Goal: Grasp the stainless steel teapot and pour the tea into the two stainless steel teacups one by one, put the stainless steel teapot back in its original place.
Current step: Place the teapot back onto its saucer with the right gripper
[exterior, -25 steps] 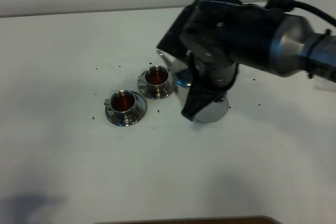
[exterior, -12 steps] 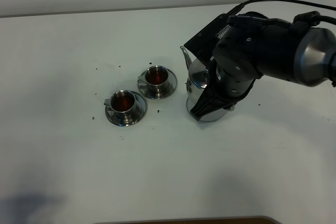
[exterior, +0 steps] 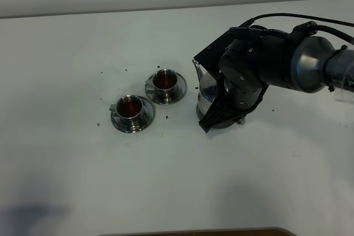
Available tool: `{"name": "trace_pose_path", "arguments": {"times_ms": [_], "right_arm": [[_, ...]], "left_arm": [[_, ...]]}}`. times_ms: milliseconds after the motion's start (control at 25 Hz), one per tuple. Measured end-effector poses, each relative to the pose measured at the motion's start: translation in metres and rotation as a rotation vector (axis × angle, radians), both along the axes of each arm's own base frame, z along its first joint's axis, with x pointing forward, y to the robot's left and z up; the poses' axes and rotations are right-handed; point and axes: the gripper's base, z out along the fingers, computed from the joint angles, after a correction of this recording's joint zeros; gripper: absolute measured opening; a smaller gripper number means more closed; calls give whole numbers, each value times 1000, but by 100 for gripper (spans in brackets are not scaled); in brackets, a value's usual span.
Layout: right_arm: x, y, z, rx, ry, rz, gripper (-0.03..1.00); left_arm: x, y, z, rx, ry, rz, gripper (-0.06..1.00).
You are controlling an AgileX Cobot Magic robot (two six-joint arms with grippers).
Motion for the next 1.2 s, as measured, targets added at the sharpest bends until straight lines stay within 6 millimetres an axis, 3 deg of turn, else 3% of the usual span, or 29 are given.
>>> {"name": "trace_pose_path", "arguments": {"times_ms": [1040,1200], "right_arm": [[5,-1,-13,3,28,-29,19],[4,-1,-13,-1,31,-30,25]], "left_arm": [[0,0,0,0,0,0,42],[0,0,0,0,0,0,42]]}}
